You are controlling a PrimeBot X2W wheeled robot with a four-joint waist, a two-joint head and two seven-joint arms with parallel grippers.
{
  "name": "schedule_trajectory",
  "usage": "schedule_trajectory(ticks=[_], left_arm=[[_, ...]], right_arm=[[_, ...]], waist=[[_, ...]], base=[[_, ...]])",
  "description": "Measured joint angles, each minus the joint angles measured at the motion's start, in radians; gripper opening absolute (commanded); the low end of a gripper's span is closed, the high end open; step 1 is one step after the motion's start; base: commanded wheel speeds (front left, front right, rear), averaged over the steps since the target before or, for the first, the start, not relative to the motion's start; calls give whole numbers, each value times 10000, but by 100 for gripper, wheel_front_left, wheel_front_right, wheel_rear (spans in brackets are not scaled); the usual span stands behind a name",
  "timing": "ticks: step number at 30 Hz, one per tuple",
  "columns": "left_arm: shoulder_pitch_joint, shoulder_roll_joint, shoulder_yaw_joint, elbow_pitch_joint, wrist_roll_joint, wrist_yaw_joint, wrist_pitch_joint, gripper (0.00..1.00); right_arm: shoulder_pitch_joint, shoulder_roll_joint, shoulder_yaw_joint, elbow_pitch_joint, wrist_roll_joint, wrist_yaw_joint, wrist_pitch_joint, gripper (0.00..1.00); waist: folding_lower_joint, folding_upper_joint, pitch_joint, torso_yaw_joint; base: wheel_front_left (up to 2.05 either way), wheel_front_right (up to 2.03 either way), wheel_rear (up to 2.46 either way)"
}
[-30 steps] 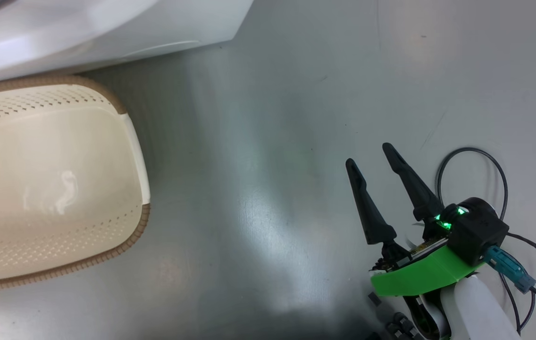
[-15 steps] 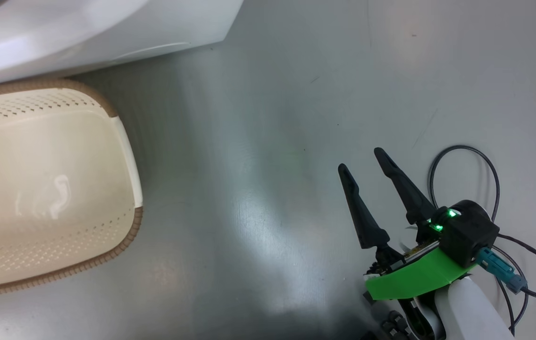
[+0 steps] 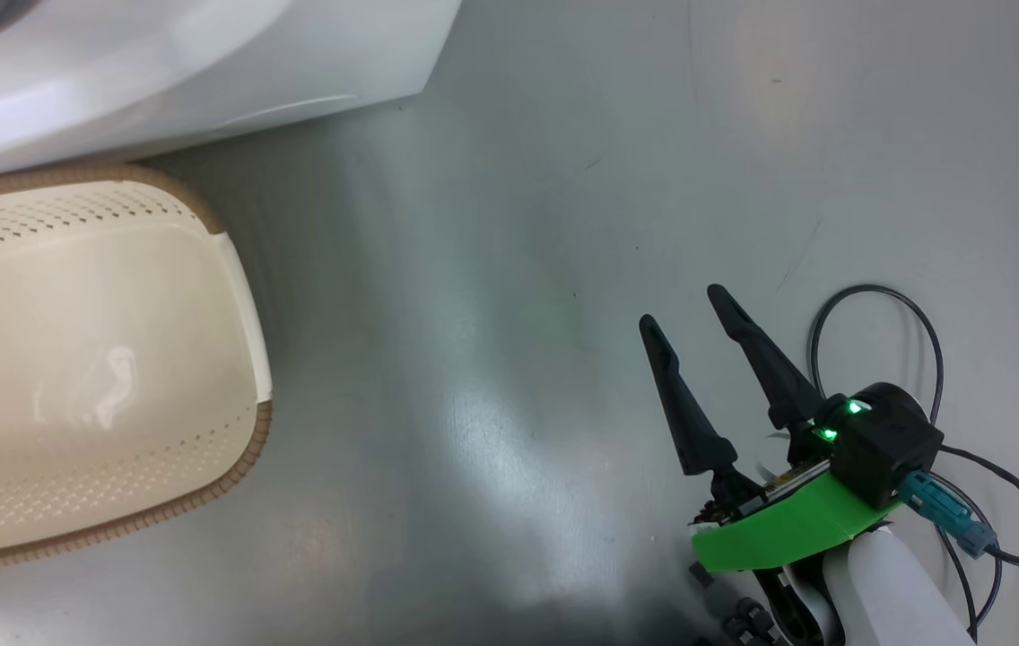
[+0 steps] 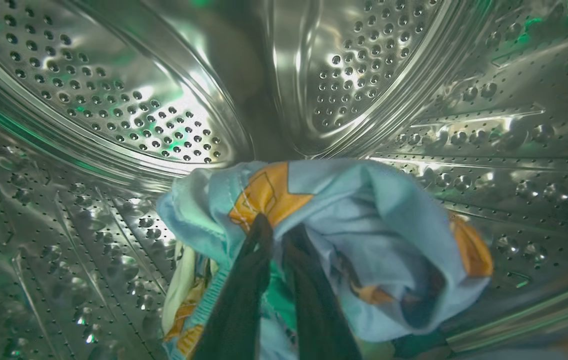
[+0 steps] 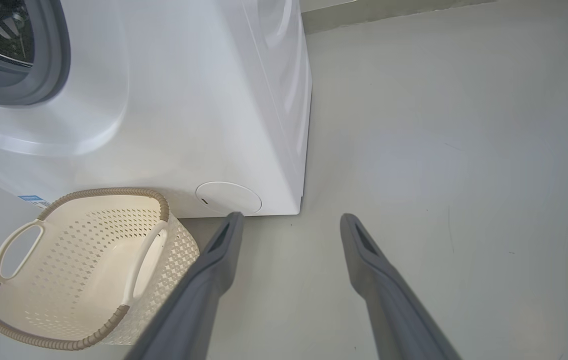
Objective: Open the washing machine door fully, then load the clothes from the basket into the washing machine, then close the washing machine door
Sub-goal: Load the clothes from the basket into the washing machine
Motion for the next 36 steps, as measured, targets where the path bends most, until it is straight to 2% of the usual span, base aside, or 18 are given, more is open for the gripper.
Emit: schedule_trajectory(ticks=[11,20,30,36], left_arm=[[150,-299,-59,364,-36,313,-612,100],[998,-654,-111,328,-286,449,-1009,100],[2215,-1003,-115,-357,-546,531,-1319,100],[3306,-1089,119,-1264,-851,725,-1432,100]], right_arm=[[1,4,-90,10,0,0,0,100],[1,6,-290,25,-2,0,0,100],[17,-31,-408,138,-10,0,0,100],[43,-42,-458,199,-10,0,0,100]], waist=[[0,0,-341,109],[0,0,-744,344],[0,0,-1452,659],[0,0,-2000,784]], base=[[0,0,0],[0,0,0],[0,0,0],[0,0,0]])
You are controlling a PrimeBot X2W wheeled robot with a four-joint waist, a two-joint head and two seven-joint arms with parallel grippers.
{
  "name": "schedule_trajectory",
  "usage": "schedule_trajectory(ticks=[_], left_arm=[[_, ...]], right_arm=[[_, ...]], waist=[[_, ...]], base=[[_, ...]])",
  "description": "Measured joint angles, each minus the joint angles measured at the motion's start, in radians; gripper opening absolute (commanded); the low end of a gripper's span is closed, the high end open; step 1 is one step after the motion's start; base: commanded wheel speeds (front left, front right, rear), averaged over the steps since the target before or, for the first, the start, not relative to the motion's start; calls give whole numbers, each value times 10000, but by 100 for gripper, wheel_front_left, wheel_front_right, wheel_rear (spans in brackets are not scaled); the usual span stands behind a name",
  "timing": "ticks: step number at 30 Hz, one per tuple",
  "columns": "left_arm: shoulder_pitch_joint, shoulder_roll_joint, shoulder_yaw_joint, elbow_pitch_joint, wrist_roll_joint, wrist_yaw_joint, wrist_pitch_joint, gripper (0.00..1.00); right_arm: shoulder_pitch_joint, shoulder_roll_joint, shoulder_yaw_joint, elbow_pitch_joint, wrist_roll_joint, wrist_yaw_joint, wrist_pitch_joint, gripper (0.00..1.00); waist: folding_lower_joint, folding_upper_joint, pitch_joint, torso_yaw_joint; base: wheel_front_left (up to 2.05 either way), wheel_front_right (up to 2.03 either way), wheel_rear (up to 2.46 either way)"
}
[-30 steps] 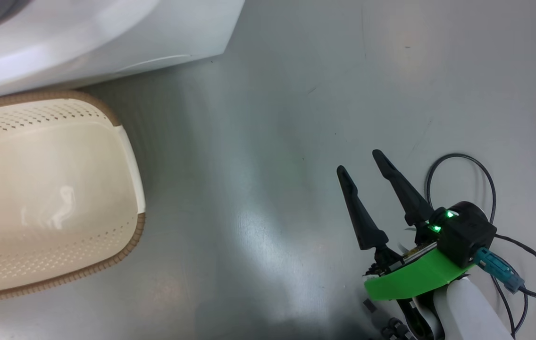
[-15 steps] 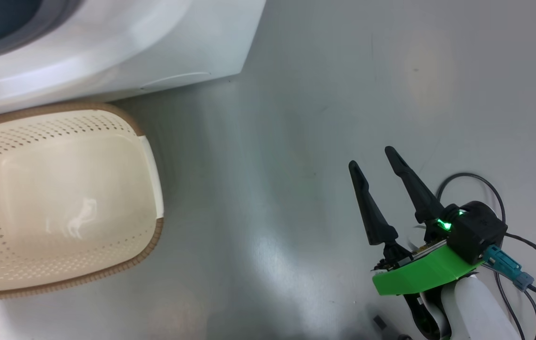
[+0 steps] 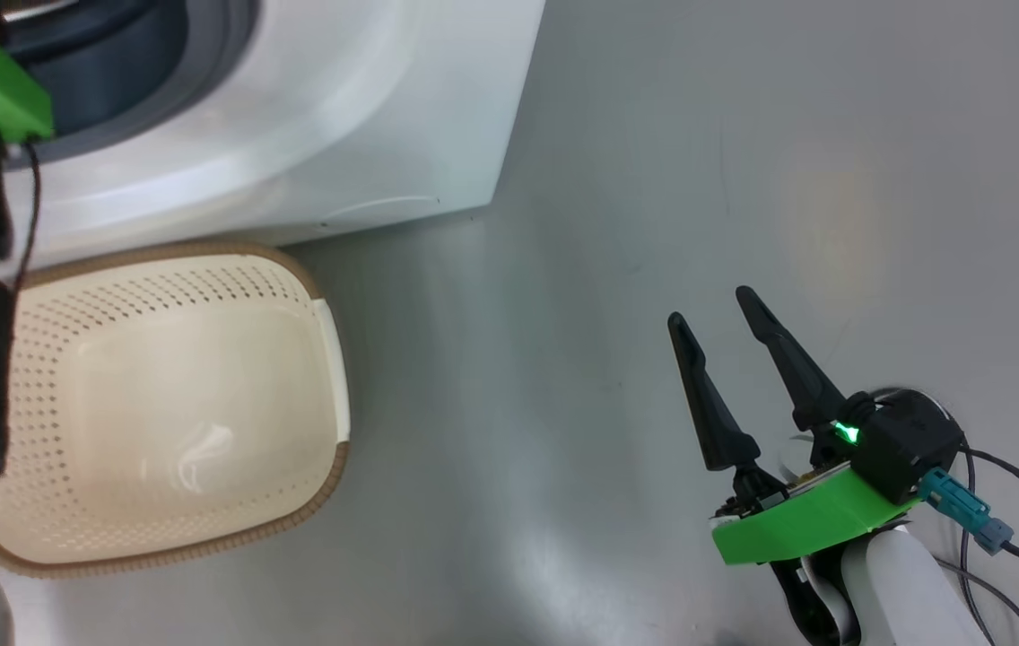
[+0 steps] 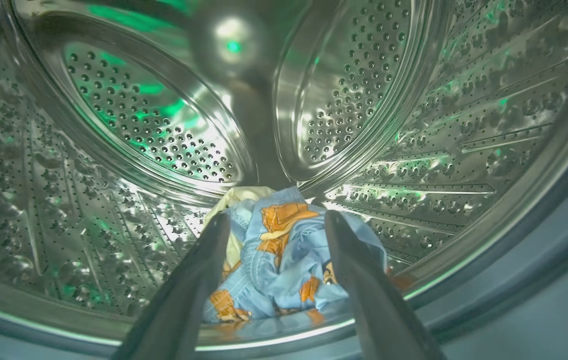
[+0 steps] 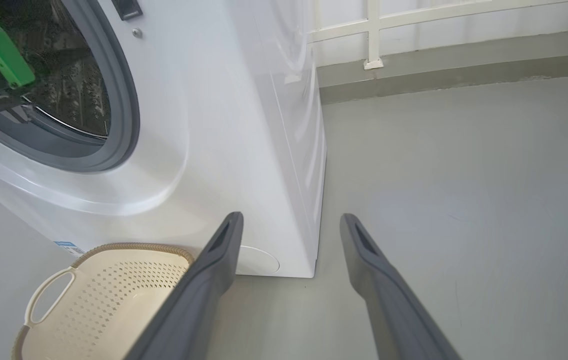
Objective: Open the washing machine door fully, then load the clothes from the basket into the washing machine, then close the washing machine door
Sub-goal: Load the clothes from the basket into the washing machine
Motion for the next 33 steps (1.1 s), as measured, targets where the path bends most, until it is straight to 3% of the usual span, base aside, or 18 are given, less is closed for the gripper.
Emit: schedule_trajectory(ticks=[9,20,33], left_arm=[[2267,-12,198,-1898,-196,349,-46,100],[6171,-31,385,-5219,-236,1162,-46,100],[10269,134,673,-7871,-119,2238,-44,100]], right_arm=[[452,-4,-21,115,10,0,0,100],[1224,-21,4,336,17,0,0,100],[2155,-71,48,481,71,0,0,100]], waist=[[0,0,-993,122],[0,0,-2594,212],[0,0,-4451,136]], base=[[0,0,0],[0,0,0],[0,0,0]])
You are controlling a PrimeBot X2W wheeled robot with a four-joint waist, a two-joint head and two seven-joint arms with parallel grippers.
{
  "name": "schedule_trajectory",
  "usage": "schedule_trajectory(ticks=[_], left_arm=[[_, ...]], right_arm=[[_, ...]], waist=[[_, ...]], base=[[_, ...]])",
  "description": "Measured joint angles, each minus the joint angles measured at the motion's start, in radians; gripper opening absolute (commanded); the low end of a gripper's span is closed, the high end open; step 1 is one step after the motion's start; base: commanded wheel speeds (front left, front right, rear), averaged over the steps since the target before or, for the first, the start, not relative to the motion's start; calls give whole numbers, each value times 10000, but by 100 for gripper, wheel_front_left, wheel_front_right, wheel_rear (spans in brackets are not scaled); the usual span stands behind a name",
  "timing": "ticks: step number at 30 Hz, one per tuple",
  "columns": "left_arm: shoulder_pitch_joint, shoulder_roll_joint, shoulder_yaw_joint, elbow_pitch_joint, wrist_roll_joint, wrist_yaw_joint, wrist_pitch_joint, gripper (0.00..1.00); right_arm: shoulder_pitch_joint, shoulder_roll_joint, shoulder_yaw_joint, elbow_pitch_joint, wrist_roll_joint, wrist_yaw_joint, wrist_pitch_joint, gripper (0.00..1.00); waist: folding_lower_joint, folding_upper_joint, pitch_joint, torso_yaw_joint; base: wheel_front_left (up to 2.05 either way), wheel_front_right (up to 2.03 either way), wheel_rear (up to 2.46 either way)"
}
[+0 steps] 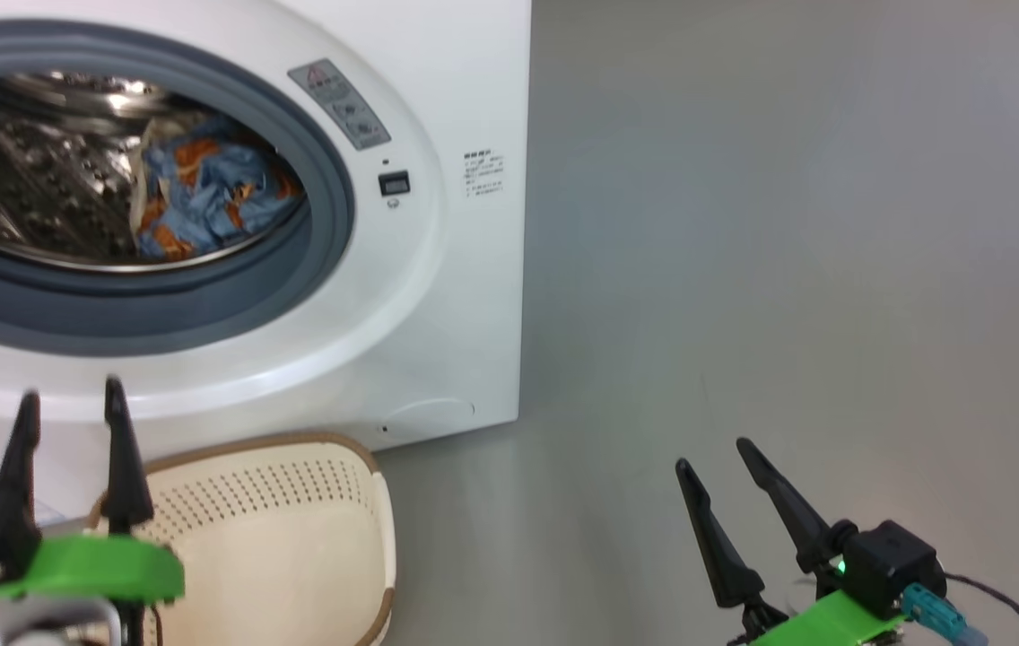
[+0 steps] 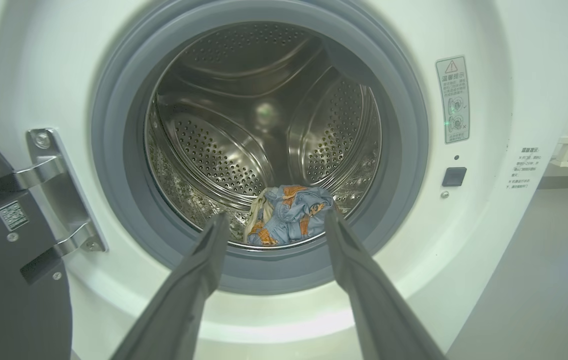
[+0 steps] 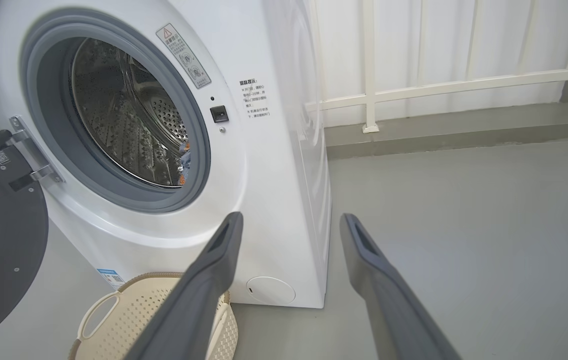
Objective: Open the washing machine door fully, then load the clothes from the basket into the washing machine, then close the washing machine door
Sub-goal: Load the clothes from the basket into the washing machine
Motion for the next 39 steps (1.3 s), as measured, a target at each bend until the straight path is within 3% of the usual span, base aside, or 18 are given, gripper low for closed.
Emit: schedule_trajectory(ticks=[10,19,39], left_arm=[[2545,8,171,-1517,102,445,0,100],[4076,-46,174,-1879,360,654,0,100],[4685,-629,416,-2199,523,642,0,100]], right_arm=[[553,-31,-84,-155,0,0,0,100],[557,-155,-182,-253,-2,0,0,100],[755,-228,-255,-297,-2,0,0,100]], waist=[[0,0,-946,-82],[0,0,-1148,46],[0,0,-1246,225]], base=[[0,0,0],[0,0,0],[0,0,0]])
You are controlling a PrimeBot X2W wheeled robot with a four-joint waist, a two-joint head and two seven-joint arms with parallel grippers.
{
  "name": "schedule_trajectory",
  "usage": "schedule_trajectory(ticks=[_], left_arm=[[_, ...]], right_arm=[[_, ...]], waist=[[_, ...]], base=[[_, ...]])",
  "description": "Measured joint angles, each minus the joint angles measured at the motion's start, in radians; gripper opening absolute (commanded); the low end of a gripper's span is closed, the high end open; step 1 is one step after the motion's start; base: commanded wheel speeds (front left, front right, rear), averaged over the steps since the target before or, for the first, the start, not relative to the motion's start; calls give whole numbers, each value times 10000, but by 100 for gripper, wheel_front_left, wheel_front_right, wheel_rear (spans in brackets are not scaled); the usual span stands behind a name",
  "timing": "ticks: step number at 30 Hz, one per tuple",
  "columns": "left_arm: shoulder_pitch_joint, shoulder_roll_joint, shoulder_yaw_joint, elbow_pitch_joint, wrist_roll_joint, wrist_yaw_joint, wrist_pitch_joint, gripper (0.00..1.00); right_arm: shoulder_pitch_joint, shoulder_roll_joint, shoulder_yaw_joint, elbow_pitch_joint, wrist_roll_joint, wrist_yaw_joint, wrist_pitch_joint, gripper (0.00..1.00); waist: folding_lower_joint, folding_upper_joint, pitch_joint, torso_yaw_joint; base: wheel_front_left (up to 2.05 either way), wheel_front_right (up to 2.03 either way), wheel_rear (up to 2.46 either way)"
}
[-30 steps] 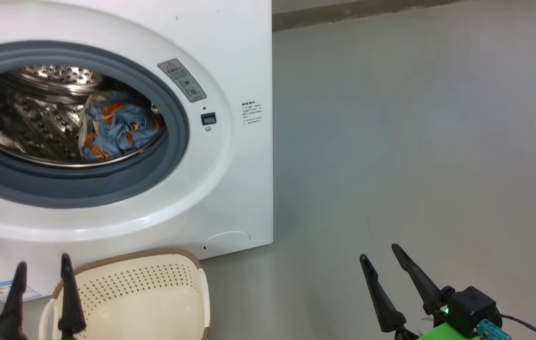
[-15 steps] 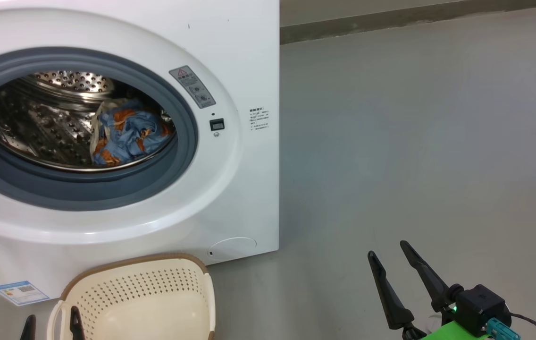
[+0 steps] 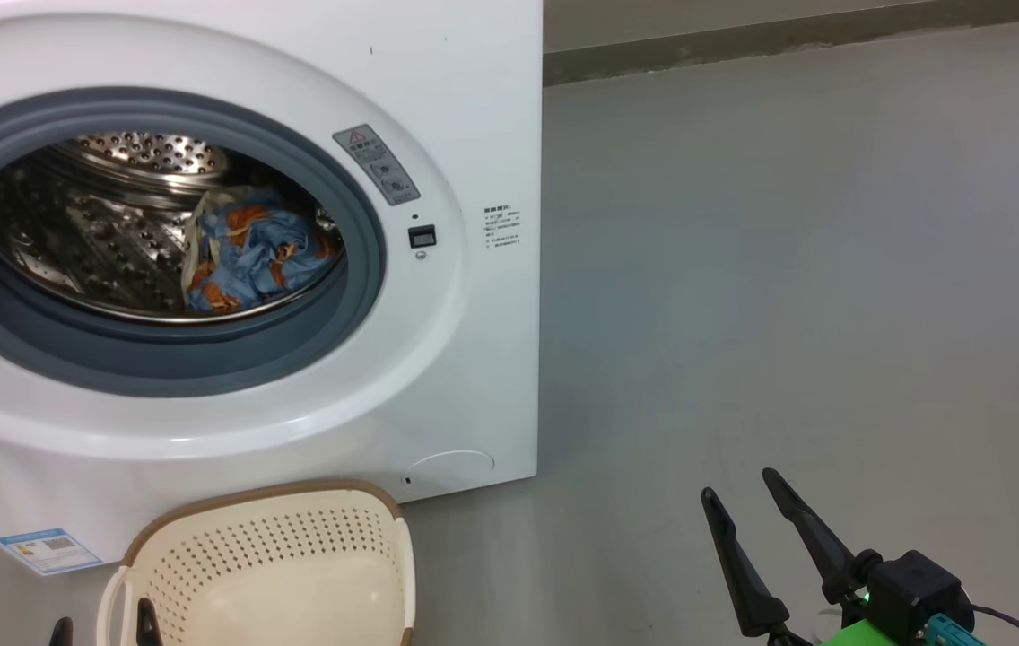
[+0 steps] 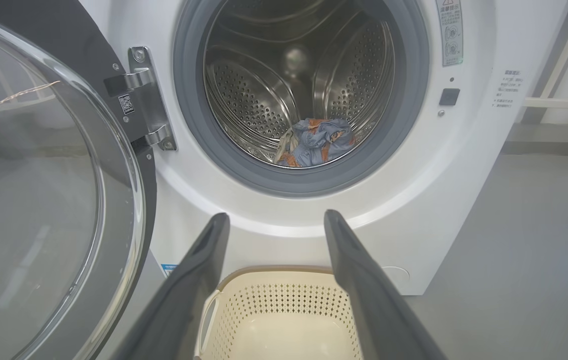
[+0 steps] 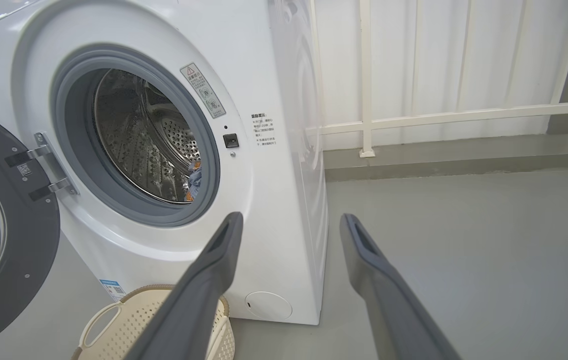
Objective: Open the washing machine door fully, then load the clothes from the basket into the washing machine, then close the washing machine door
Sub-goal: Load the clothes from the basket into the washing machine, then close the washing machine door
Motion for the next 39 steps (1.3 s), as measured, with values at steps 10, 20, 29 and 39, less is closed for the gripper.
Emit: schedule_trajectory(ticks=[10,20,29,39], left_arm=[[0,-54,63,75,90,63,0,100],[-1,-109,96,165,90,61,0,100],[-2,-253,107,236,107,42,0,100],[-2,-324,155,297,159,-13,0,100]], right_arm=[[0,-10,6,4,0,0,0,100],[-1,-17,8,23,0,0,0,100],[-2,-17,17,58,0,0,0,100],[-2,-36,52,111,2,0,0,100]], waist=[[0,0,27,123],[0,0,45,152],[0,0,35,200],[0,0,-1,220]], base=[[0,0,0],[0,0,0],[0,0,0],[0,0,0]])
